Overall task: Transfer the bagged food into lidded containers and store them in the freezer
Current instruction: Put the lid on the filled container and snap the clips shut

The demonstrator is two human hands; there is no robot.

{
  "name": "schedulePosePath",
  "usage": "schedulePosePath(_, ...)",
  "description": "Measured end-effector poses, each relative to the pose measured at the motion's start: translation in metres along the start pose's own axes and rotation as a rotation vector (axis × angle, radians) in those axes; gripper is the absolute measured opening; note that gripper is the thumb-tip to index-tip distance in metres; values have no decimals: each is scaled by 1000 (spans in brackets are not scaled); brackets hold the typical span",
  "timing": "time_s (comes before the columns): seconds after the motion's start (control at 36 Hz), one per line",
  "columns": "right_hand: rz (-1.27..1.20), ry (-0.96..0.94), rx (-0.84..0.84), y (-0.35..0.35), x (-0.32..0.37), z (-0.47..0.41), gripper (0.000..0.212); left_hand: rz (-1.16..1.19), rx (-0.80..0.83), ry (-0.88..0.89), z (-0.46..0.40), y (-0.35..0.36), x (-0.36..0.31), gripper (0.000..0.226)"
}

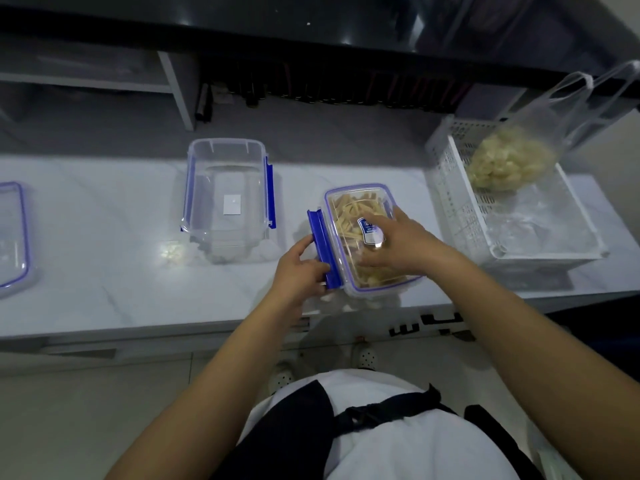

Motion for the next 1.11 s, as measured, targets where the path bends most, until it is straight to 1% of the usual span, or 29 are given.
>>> schedulePosePath(0.11,95,-116,29,-10,7,2,106,-62,12,-2,1,-11,-6,70)
schedulePosePath(0.25,5,-164,0,-11,5,1,105,-120,12,13,1,-4,-12,58)
schedulePosePath(0.44,-90,-219,-5,6,-6,13,104,-154,-13,16,-7,4,-15,69)
schedulePosePath(0.56,-78,-232,-12,6,-7,13,104,-178,-35,29,-7,4,-16,65)
schedulePosePath(0.64,-8,-234,-36,0,-4,11,105,-218,-53,60,-5,8,-20,56)
schedulePosePath(0.69,63,-245,-39,-6,-2,9,103,-225,-58,72,-4,8,-21,55)
schedulePosePath(0.81,377,-307,-2,-20,5,1,98,-237,-78,76,-3,8,-22,64)
schedulePosePath(0.86,430,-378,11,-21,12,-2,99,-252,-105,94,-2,9,-23,70)
schedulePosePath(0.92,372,-443,62,-16,16,-2,103,-278,-133,113,-1,10,-23,73)
schedulePosePath(0.97,265,-451,115,-11,15,-3,107,-297,-147,115,-1,12,-24,72)
schedulePosePath(1.11,189,-475,111,-8,11,-7,109,-314,-173,96,-1,13,-26,69)
Point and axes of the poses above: each hand's wrist, its own z-axis away from the middle knuckle, its own y-axis out of the palm, x = y × z, the point moved 8 cm from there along -z, towards the middle knuckle, and after that the axes turned 8 degrees about -y, right-handed, at the moved point
